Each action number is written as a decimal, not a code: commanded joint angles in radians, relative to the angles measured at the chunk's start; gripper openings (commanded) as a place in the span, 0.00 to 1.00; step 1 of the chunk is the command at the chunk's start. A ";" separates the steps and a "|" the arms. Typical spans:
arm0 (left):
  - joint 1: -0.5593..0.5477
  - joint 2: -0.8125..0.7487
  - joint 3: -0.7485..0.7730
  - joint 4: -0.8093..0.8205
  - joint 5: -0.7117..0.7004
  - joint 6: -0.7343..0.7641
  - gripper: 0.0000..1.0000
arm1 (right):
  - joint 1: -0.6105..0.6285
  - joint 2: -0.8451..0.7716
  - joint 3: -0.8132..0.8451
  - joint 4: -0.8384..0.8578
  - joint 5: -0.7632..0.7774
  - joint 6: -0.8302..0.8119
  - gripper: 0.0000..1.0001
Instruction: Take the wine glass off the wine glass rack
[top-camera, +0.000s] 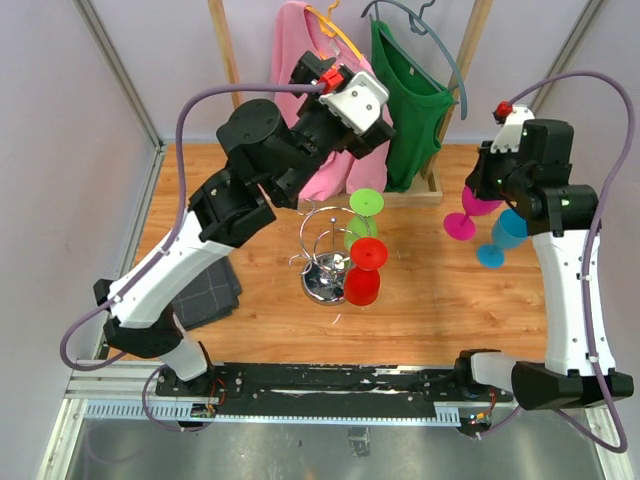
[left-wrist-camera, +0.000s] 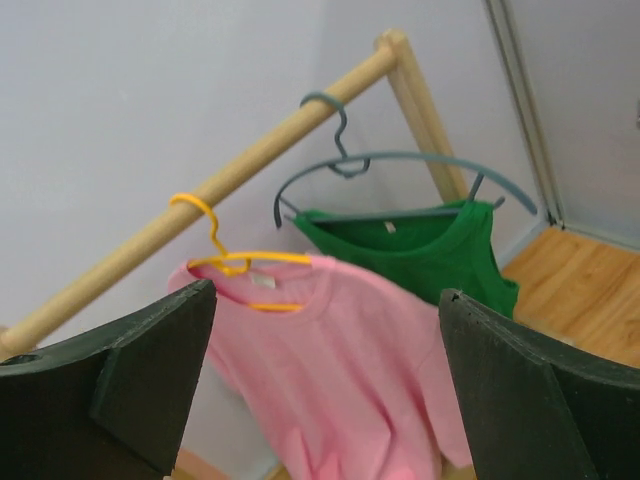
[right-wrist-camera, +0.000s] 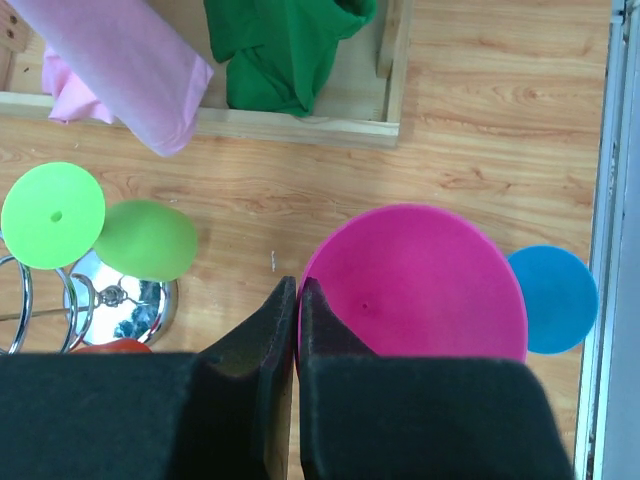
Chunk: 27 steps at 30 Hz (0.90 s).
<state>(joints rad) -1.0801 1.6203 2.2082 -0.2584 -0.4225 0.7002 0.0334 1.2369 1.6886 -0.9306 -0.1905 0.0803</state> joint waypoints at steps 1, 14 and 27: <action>0.075 -0.087 -0.052 -0.168 -0.006 -0.164 0.98 | 0.093 -0.050 -0.116 0.179 0.153 -0.034 0.01; 0.238 -0.333 -0.351 -0.334 0.113 -0.445 0.98 | 0.135 -0.167 -0.566 0.513 0.327 -0.047 0.01; 0.263 -0.300 -0.322 -0.376 0.169 -0.486 0.98 | 0.134 -0.095 -0.714 0.668 0.341 0.014 0.01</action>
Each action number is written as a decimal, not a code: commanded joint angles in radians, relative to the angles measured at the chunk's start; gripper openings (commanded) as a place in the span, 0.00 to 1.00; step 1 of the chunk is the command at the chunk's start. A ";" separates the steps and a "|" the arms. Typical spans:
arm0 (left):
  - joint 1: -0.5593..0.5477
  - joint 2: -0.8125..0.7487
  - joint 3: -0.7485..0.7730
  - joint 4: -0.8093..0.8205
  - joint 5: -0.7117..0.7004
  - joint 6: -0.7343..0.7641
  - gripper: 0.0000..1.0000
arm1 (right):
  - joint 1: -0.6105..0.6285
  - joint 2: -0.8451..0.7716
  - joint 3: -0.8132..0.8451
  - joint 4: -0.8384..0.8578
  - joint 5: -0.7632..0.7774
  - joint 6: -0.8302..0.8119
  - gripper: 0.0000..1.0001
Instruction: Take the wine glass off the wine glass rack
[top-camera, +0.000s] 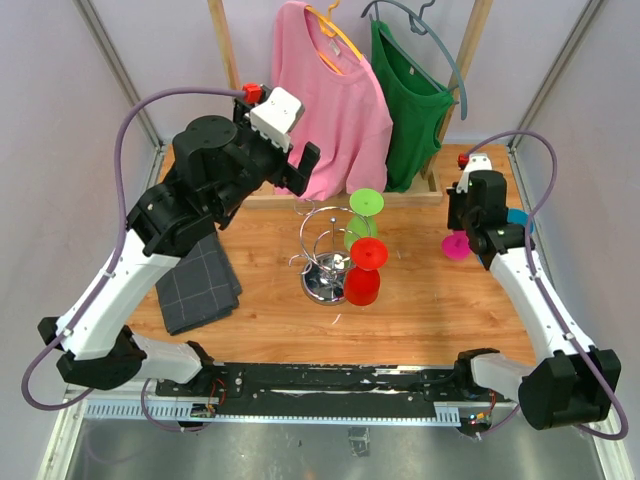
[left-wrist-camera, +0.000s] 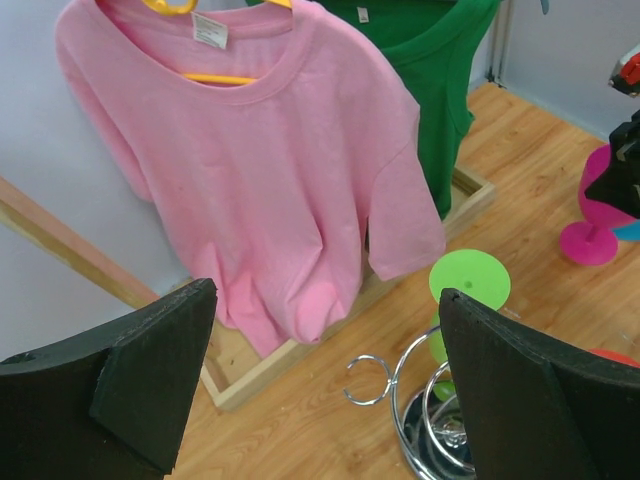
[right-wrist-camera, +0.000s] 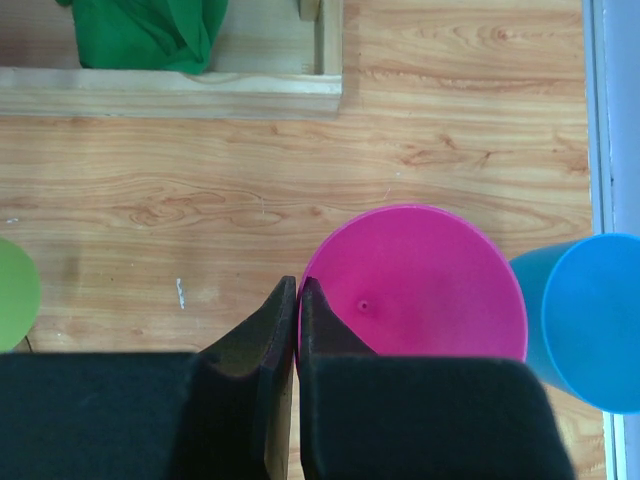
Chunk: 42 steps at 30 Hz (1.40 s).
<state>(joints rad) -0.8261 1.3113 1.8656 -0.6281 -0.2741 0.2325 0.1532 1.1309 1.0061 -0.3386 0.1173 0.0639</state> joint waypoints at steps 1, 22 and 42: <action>0.008 0.011 0.021 -0.008 0.021 -0.017 0.98 | 0.015 0.014 -0.040 0.080 0.036 0.031 0.01; 0.010 0.021 -0.007 -0.017 0.052 -0.021 0.97 | 0.010 0.050 -0.123 0.086 0.071 0.089 0.19; 0.038 0.004 -0.059 0.022 0.050 -0.028 0.97 | 0.015 -0.242 0.232 -0.338 0.119 0.085 0.78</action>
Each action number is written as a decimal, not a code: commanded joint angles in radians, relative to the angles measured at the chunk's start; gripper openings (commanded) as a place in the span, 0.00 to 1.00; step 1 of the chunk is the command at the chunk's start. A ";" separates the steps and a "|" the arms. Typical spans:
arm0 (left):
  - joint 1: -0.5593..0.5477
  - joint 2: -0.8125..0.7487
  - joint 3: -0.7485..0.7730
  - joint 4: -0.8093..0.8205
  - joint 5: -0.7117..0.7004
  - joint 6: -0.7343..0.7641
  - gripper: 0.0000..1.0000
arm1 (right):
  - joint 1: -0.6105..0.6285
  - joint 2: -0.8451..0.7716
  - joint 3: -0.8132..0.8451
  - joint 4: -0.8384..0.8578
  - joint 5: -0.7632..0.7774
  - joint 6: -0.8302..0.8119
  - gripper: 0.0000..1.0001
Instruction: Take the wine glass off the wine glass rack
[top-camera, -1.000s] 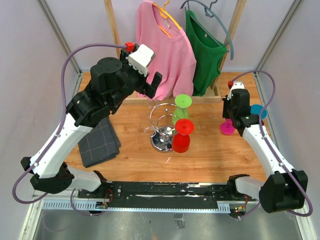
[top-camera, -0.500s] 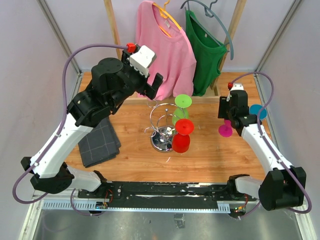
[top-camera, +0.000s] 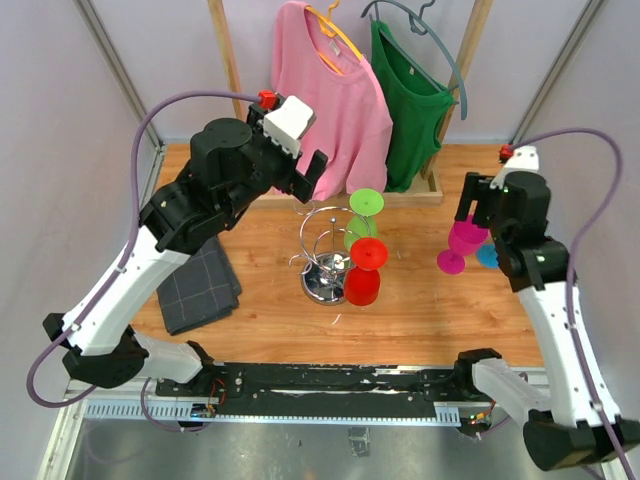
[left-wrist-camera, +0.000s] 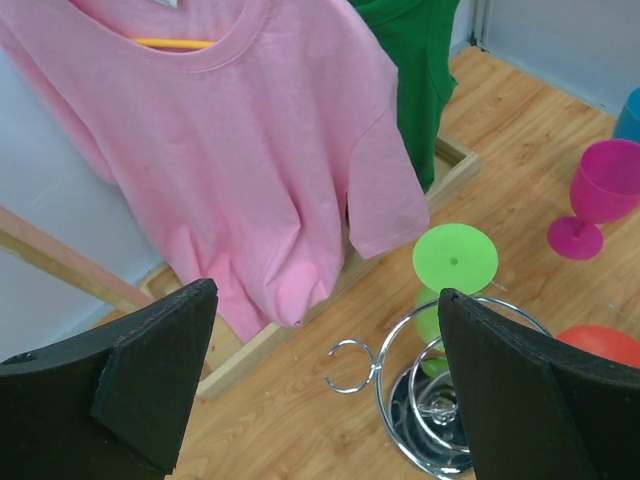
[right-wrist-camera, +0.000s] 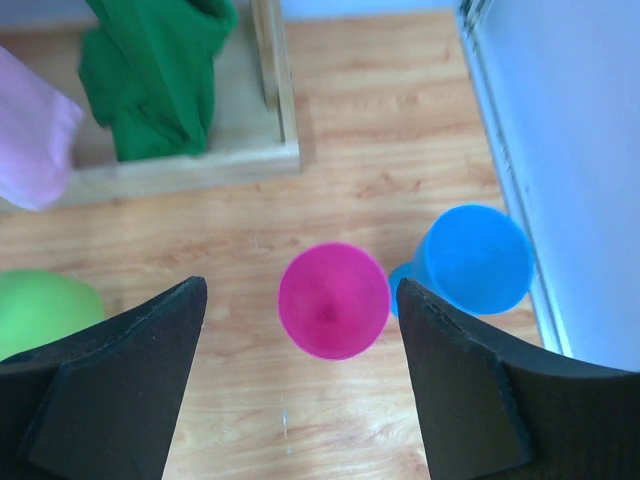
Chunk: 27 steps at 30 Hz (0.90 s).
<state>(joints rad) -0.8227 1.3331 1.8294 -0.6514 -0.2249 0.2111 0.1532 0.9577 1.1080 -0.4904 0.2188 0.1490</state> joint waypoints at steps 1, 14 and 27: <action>0.063 -0.018 -0.034 0.064 0.018 -0.002 0.97 | 0.021 -0.072 0.160 -0.224 -0.005 0.012 0.77; 0.643 0.223 0.151 0.001 0.444 -0.247 0.98 | 0.405 -0.080 0.220 -0.359 -0.123 0.451 0.71; 0.675 0.170 0.005 0.051 0.497 -0.283 0.99 | 0.434 -0.089 0.096 -0.241 -0.407 0.682 0.61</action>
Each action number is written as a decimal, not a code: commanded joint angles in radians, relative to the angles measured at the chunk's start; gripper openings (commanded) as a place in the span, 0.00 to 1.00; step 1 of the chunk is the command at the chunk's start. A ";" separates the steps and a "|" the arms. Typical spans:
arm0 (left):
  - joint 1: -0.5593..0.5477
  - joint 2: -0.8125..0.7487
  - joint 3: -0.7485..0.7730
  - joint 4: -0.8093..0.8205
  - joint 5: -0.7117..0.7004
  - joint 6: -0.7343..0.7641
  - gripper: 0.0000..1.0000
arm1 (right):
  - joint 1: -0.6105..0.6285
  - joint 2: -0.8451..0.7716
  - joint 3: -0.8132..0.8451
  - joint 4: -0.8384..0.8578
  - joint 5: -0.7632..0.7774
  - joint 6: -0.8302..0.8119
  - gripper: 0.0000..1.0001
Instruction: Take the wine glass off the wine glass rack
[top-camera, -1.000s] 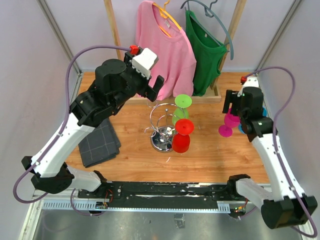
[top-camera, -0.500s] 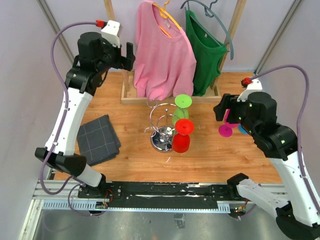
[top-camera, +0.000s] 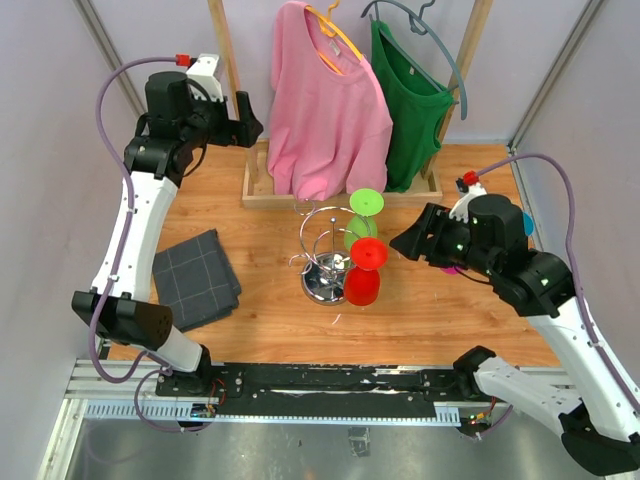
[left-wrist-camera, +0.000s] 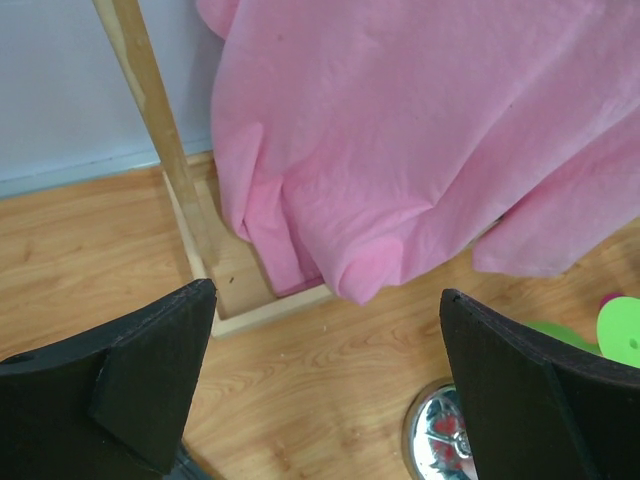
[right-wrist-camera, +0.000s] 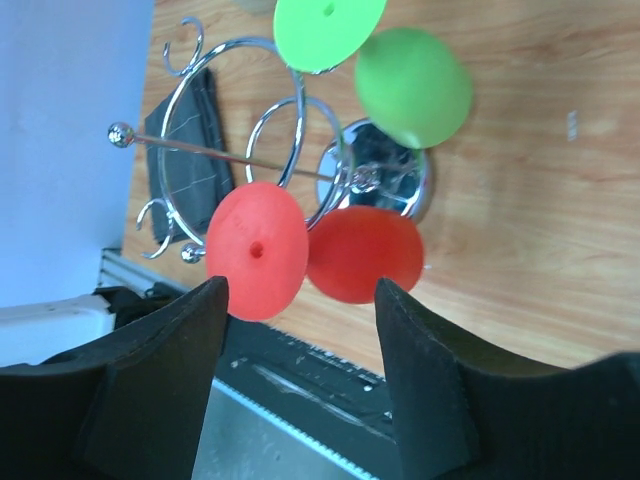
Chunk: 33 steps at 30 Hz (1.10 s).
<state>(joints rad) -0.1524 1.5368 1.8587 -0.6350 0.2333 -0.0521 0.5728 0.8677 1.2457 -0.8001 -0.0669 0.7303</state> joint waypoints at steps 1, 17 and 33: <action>0.005 -0.033 -0.027 0.035 0.041 -0.021 0.99 | 0.015 0.004 -0.056 0.078 -0.140 0.113 0.59; 0.005 -0.040 -0.059 0.029 0.062 -0.021 0.99 | 0.015 -0.077 -0.282 0.306 -0.191 0.249 0.42; 0.005 -0.043 -0.082 0.022 0.068 -0.001 0.99 | 0.013 -0.111 -0.316 0.337 -0.184 0.281 0.21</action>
<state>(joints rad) -0.1524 1.5215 1.7832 -0.6300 0.2844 -0.0639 0.5735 0.7700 0.9485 -0.4896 -0.2543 0.9958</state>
